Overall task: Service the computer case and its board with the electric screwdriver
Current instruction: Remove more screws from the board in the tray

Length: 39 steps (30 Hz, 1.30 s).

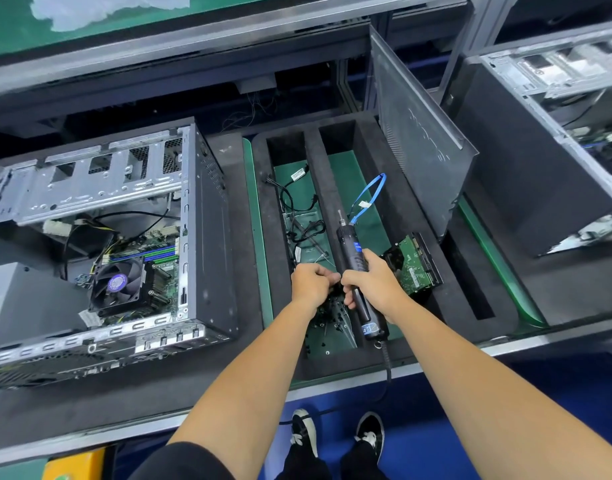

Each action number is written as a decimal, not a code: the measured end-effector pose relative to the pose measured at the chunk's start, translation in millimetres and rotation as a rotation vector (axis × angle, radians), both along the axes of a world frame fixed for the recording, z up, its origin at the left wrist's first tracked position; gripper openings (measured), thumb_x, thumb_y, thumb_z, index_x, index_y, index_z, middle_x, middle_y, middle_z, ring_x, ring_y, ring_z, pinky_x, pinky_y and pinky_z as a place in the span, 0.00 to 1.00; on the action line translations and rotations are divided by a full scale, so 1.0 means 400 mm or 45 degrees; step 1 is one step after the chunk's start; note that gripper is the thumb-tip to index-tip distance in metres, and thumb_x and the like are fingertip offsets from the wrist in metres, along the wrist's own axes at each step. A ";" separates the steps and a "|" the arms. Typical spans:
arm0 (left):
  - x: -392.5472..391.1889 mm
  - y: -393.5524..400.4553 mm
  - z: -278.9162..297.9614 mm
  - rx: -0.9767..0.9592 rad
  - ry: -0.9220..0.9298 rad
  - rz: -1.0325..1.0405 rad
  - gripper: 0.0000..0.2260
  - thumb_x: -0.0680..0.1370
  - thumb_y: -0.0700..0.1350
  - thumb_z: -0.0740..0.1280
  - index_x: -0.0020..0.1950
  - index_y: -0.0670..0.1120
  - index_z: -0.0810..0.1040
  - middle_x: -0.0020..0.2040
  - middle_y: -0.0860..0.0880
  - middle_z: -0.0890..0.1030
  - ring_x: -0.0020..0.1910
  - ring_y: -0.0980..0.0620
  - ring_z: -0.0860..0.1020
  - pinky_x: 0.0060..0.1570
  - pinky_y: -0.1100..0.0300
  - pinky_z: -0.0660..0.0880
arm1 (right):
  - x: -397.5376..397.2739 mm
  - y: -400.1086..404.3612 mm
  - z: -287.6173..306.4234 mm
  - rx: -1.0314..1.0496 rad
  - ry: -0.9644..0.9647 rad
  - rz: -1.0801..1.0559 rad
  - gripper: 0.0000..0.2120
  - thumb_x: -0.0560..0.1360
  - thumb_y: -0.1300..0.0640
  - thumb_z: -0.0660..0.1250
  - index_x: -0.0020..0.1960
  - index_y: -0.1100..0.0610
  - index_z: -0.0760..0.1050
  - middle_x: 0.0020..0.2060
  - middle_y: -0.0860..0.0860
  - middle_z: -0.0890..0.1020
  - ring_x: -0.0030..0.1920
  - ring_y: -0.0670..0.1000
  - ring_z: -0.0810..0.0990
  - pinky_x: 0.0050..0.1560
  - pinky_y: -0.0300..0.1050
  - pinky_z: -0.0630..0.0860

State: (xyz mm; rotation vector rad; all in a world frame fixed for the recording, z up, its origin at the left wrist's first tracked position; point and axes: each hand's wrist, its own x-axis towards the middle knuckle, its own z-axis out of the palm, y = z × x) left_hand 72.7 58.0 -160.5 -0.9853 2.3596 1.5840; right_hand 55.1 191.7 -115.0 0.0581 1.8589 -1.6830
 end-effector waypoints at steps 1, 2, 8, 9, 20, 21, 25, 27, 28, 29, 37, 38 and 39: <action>0.000 0.001 0.001 -0.032 0.001 -0.020 0.06 0.73 0.37 0.71 0.36 0.42 0.80 0.32 0.51 0.78 0.37 0.53 0.75 0.38 0.63 0.70 | 0.000 0.000 -0.001 0.002 0.003 0.000 0.16 0.71 0.68 0.68 0.57 0.67 0.68 0.28 0.56 0.76 0.26 0.56 0.75 0.27 0.45 0.75; 0.000 0.004 0.002 -0.107 -0.012 -0.071 0.06 0.73 0.37 0.70 0.36 0.40 0.79 0.33 0.50 0.78 0.37 0.51 0.75 0.36 0.64 0.70 | -0.001 -0.001 -0.002 0.004 0.003 -0.003 0.16 0.71 0.68 0.68 0.57 0.68 0.68 0.28 0.56 0.76 0.26 0.56 0.75 0.27 0.45 0.75; 0.039 0.029 0.002 -0.808 -0.246 -0.662 0.09 0.74 0.30 0.59 0.49 0.37 0.76 0.49 0.39 0.79 0.49 0.39 0.79 0.42 0.53 0.72 | -0.004 -0.002 -0.012 0.004 0.003 -0.003 0.12 0.70 0.69 0.66 0.52 0.64 0.69 0.28 0.55 0.76 0.26 0.56 0.75 0.27 0.45 0.75; 0.040 0.028 -0.003 -0.847 -0.241 -0.694 0.09 0.74 0.30 0.59 0.50 0.37 0.76 0.51 0.39 0.78 0.50 0.40 0.78 0.44 0.53 0.73 | -0.005 -0.001 -0.012 0.003 0.006 -0.001 0.12 0.71 0.69 0.66 0.52 0.63 0.69 0.28 0.55 0.76 0.26 0.56 0.75 0.27 0.45 0.75; 0.006 0.021 -0.020 -0.823 -0.170 -0.821 0.11 0.75 0.33 0.61 0.54 0.40 0.78 0.54 0.42 0.75 0.52 0.41 0.77 0.52 0.50 0.75 | -0.007 -0.002 -0.009 -0.007 0.011 0.009 0.10 0.71 0.70 0.66 0.50 0.61 0.69 0.30 0.58 0.75 0.26 0.56 0.75 0.27 0.46 0.75; 0.007 0.023 -0.021 -0.812 -0.169 -0.826 0.10 0.75 0.33 0.61 0.53 0.40 0.78 0.54 0.42 0.75 0.52 0.41 0.77 0.51 0.50 0.75 | -0.007 -0.001 -0.011 -0.009 0.011 0.009 0.10 0.71 0.70 0.66 0.50 0.61 0.69 0.30 0.58 0.76 0.26 0.56 0.75 0.27 0.46 0.75; 0.017 0.038 -0.020 -0.779 -0.121 -0.883 0.08 0.74 0.34 0.61 0.47 0.40 0.79 0.50 0.42 0.76 0.48 0.40 0.77 0.48 0.50 0.75 | -0.008 -0.002 -0.014 -0.002 0.012 0.012 0.10 0.70 0.69 0.66 0.48 0.61 0.70 0.30 0.58 0.76 0.26 0.56 0.75 0.28 0.46 0.75; 0.022 0.040 -0.021 -0.758 -0.115 -0.861 0.07 0.74 0.34 0.61 0.46 0.40 0.79 0.50 0.42 0.76 0.48 0.40 0.77 0.48 0.50 0.75 | -0.009 -0.002 -0.015 -0.003 0.007 0.012 0.10 0.69 0.68 0.66 0.48 0.61 0.69 0.30 0.58 0.76 0.26 0.56 0.75 0.28 0.46 0.75; 0.022 0.039 -0.021 -0.739 -0.120 -0.833 0.07 0.74 0.34 0.61 0.46 0.40 0.79 0.50 0.42 0.76 0.47 0.40 0.77 0.48 0.49 0.75 | -0.009 -0.002 -0.017 -0.002 0.005 0.012 0.11 0.69 0.68 0.66 0.49 0.61 0.69 0.30 0.58 0.76 0.26 0.56 0.75 0.27 0.45 0.75; 0.021 0.038 -0.022 -0.725 -0.129 -0.811 0.07 0.74 0.34 0.62 0.46 0.39 0.79 0.50 0.42 0.76 0.47 0.40 0.77 0.48 0.49 0.75 | -0.009 -0.001 -0.018 0.000 0.003 0.011 0.11 0.69 0.68 0.66 0.50 0.62 0.69 0.30 0.58 0.76 0.26 0.56 0.75 0.27 0.45 0.75; 0.024 0.041 -0.022 -0.685 -0.106 -0.794 0.06 0.74 0.35 0.62 0.45 0.40 0.78 0.49 0.42 0.76 0.47 0.40 0.77 0.44 0.51 0.74 | -0.011 -0.001 -0.026 0.006 0.003 0.011 0.11 0.69 0.67 0.66 0.50 0.62 0.70 0.29 0.57 0.76 0.27 0.56 0.75 0.27 0.46 0.75; 0.025 0.042 -0.021 -0.666 -0.105 -0.779 0.06 0.74 0.35 0.61 0.45 0.40 0.78 0.49 0.43 0.76 0.47 0.40 0.77 0.46 0.50 0.75 | -0.010 -0.001 -0.026 0.007 0.004 0.014 0.12 0.68 0.67 0.66 0.50 0.62 0.70 0.29 0.57 0.77 0.27 0.56 0.75 0.27 0.46 0.75; 0.025 0.042 -0.021 -0.653 -0.106 -0.772 0.07 0.74 0.36 0.61 0.44 0.40 0.78 0.49 0.43 0.76 0.47 0.40 0.77 0.47 0.49 0.75 | -0.009 -0.001 -0.026 0.008 0.008 0.016 0.13 0.68 0.67 0.66 0.50 0.63 0.70 0.29 0.57 0.77 0.27 0.56 0.75 0.27 0.46 0.75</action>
